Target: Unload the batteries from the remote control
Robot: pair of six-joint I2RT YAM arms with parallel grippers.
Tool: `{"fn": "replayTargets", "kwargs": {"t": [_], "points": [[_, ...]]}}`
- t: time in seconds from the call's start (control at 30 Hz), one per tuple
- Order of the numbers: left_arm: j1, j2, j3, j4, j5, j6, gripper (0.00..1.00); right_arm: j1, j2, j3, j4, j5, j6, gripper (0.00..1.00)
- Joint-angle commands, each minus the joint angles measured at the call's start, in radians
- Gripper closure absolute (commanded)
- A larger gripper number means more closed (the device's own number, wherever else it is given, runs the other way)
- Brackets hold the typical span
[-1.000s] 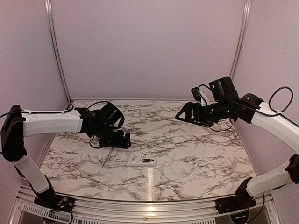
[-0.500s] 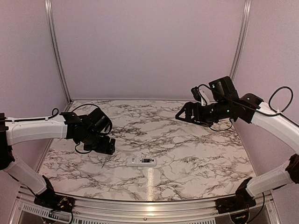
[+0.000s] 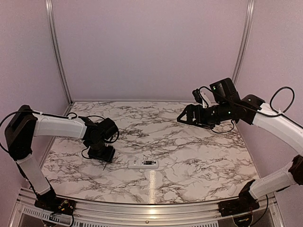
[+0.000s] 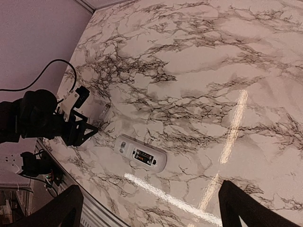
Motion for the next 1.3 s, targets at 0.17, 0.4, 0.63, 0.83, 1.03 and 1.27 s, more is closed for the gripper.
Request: {"fn": "replayTargets", "kwargs": {"t": [0.17, 0.4, 0.63, 0.83, 1.03, 1.27], "points": [[0.028, 0.091, 0.061, 0.019, 0.043, 0.073, 0.47, -0.008, -0.017, 0.021, -0.027, 0.04, -0.004, 0.02], [0.031, 0.122, 0.067, 0.032, 0.065, 0.084, 0.62, -0.014, 0.01, 0.042, -0.035, 0.046, -0.024, 0.02], [0.031, 0.136, 0.07, 0.044, 0.084, 0.084, 0.77, -0.016, 0.041, 0.073, -0.044, 0.046, -0.043, 0.02], [0.031, 0.132, 0.058, 0.07, 0.114, 0.089, 0.8, -0.017, 0.036, 0.064, -0.051, 0.048, -0.044, 0.01], [0.031, 0.113, 0.027, 0.115, 0.171, 0.087, 0.84, -0.017, 0.021, 0.053, -0.057, 0.05, -0.043, 0.02], [0.031, 0.043, -0.029, 0.157, 0.21, 0.079, 0.89, -0.017, 0.01, 0.041, -0.056, 0.041, -0.04, 0.02]]}}
